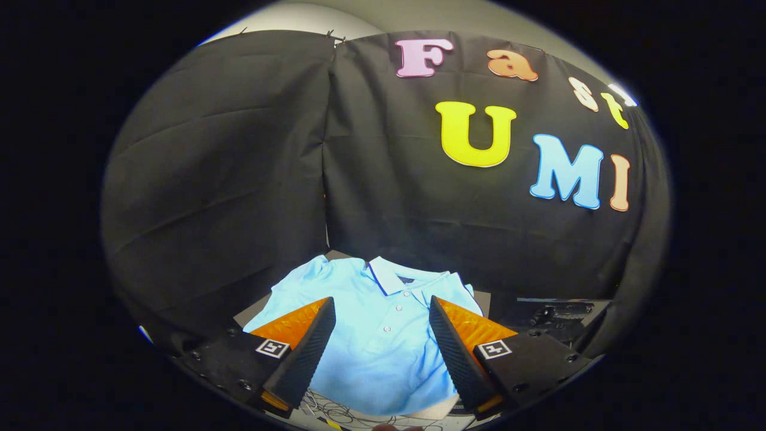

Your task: Put the clothes into the washing machine and then close the washing machine lid.

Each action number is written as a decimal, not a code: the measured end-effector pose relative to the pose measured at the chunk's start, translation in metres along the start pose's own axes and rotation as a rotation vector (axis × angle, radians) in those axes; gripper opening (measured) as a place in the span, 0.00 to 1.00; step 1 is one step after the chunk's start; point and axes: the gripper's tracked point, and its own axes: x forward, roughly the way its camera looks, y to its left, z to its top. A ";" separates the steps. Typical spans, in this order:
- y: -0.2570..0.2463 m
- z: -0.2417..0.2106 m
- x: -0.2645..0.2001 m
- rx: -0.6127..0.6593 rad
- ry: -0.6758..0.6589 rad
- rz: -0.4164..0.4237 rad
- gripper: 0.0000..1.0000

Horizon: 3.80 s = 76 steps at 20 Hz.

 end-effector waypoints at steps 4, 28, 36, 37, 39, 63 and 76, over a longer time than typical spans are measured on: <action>0.010 -0.010 0.038 0.003 0.064 -0.005 0.98; 0.005 -0.090 0.091 0.074 0.204 -0.056 0.99; 0.012 -0.088 0.090 0.064 0.174 -0.021 0.75; 0.010 -0.087 0.089 0.064 0.184 -0.027 0.66; 0.013 -0.087 0.088 0.050 0.213 -0.033 0.45; 0.011 -0.001 0.051 0.181 0.007 0.003 0.02; -0.031 0.102 -0.032 0.143 -0.197 -0.019 0.01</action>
